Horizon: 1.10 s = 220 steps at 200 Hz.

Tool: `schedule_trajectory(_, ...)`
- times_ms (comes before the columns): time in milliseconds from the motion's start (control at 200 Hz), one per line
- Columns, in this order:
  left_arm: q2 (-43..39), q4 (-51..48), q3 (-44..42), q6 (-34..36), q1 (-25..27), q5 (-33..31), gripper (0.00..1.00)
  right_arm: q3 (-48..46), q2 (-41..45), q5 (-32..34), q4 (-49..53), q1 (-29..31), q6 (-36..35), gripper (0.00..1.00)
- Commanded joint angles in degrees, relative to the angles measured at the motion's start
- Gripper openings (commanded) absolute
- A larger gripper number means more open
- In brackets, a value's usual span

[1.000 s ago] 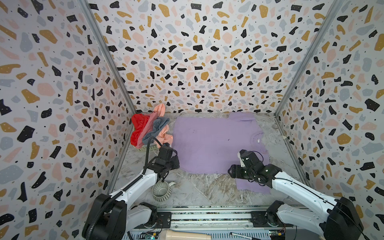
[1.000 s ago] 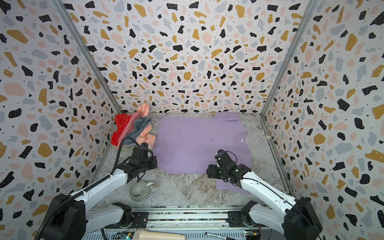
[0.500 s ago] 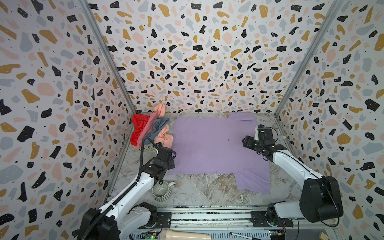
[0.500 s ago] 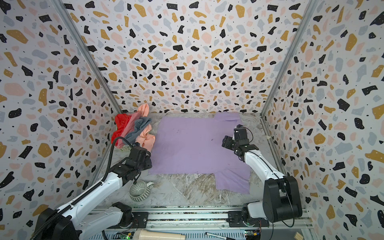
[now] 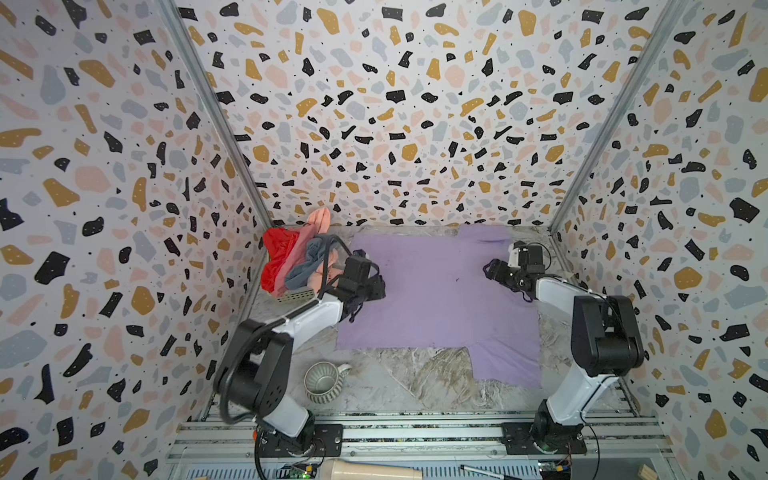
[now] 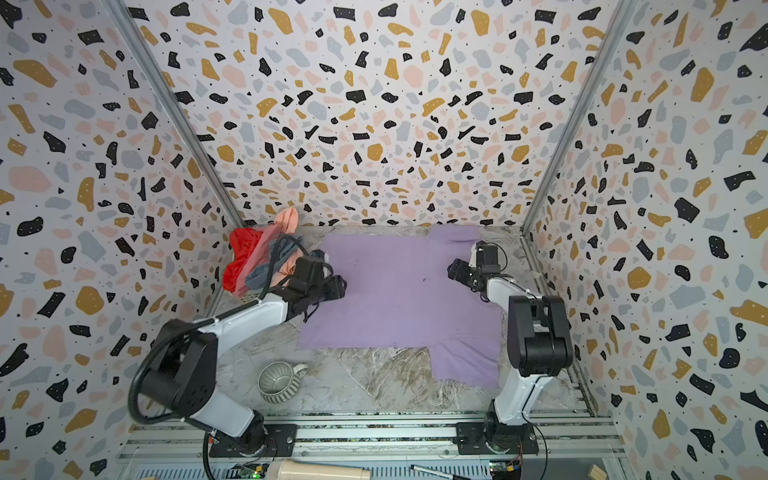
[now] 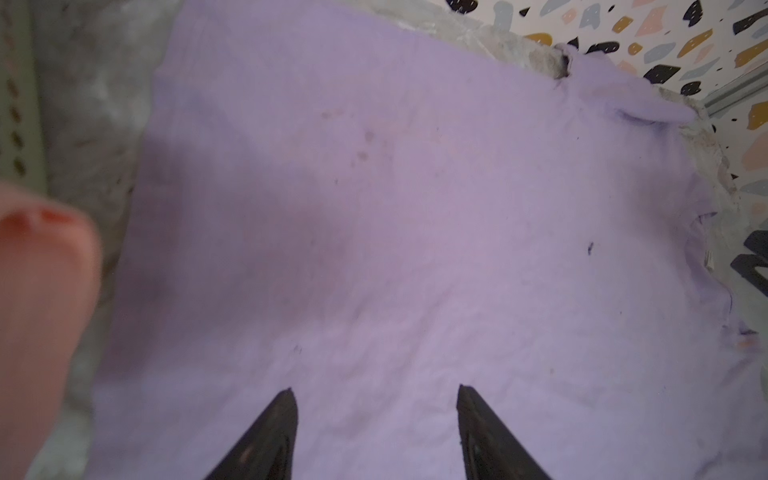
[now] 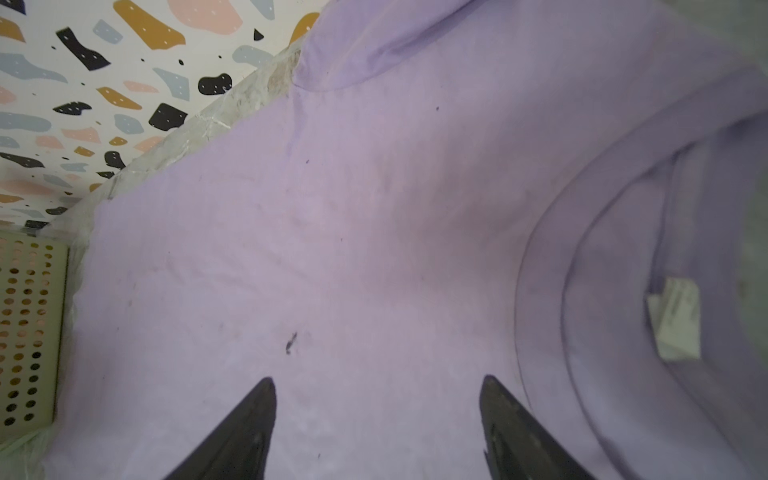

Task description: Fold and stack the t-shirts

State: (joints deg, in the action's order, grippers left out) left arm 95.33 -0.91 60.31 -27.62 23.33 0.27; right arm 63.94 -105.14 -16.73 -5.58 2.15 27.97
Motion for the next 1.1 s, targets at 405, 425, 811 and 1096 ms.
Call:
schedule_trajectory(405,31.6,-1.3,31.8,2.4,-5.6,0.9,0.72,18.0,-17.8,-7.8,-4.4,-0.1,0.0,0.76)
schedule_trajectory(425,32.2,-1.5,32.2,2.3,-5.7,1.1,0.73,18.4,-18.4,-7.6,-3.9,-0.2,0.0,0.76)
schedule_trajectory(811,33.0,-1.3,24.6,-1.2,-6.4,4.0,0.76,11.7,-18.2,-4.4,0.3,-2.8,2.0,0.76)
schedule_trajectory(1096,22.9,4.7,7.5,-3.6,-6.4,4.4,0.76,-2.7,-7.4,0.1,0.6,-5.8,1.2,0.76)
